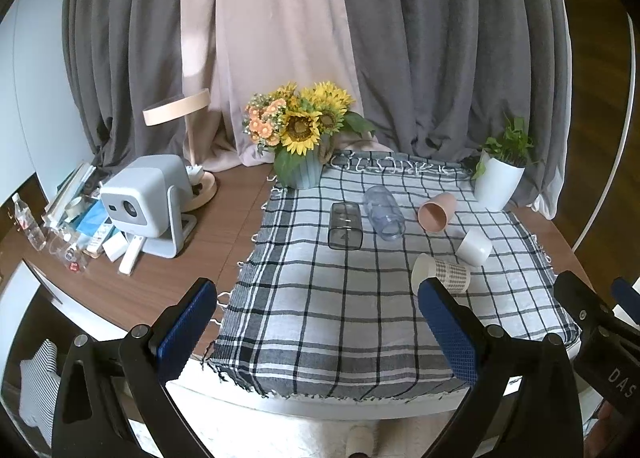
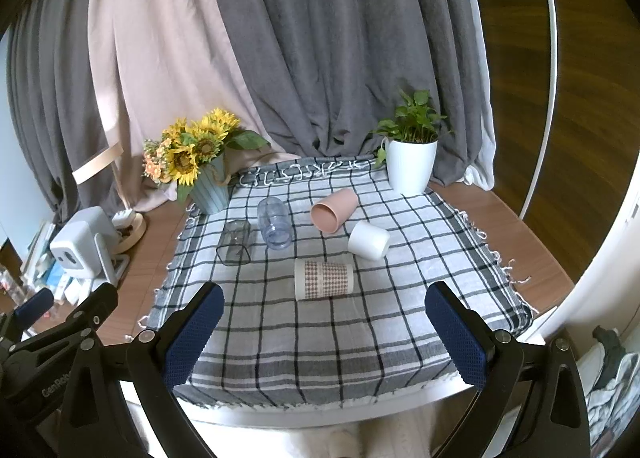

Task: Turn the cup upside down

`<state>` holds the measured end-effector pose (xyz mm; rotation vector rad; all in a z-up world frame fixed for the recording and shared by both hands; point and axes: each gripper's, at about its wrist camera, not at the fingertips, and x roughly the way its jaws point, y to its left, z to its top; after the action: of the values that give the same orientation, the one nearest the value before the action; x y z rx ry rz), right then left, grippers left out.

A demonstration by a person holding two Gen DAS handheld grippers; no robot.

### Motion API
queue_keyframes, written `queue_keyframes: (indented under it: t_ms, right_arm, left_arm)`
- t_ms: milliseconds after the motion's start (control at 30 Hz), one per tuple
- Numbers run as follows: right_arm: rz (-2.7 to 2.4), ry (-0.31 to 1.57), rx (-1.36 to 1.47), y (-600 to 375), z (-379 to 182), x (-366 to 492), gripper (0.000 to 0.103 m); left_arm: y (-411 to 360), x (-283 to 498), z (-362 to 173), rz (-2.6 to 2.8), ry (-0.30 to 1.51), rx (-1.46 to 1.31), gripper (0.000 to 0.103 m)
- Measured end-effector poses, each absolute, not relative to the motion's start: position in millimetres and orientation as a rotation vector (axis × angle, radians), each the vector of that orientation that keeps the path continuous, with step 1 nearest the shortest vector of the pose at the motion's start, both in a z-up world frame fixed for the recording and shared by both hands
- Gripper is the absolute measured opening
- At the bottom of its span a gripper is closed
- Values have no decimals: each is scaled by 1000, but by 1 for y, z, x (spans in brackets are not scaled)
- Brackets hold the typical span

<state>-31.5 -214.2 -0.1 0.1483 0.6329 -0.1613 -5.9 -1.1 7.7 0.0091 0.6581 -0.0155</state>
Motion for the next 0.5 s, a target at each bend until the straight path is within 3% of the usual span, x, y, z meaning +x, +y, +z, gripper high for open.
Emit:
queue_keyframes:
  t_ms: [500]
  right_arm:
    - [-162, 632, 148, -214, 2, -32, 102]
  left_arm:
    - [0, -8, 6, -20, 659, 7, 103]
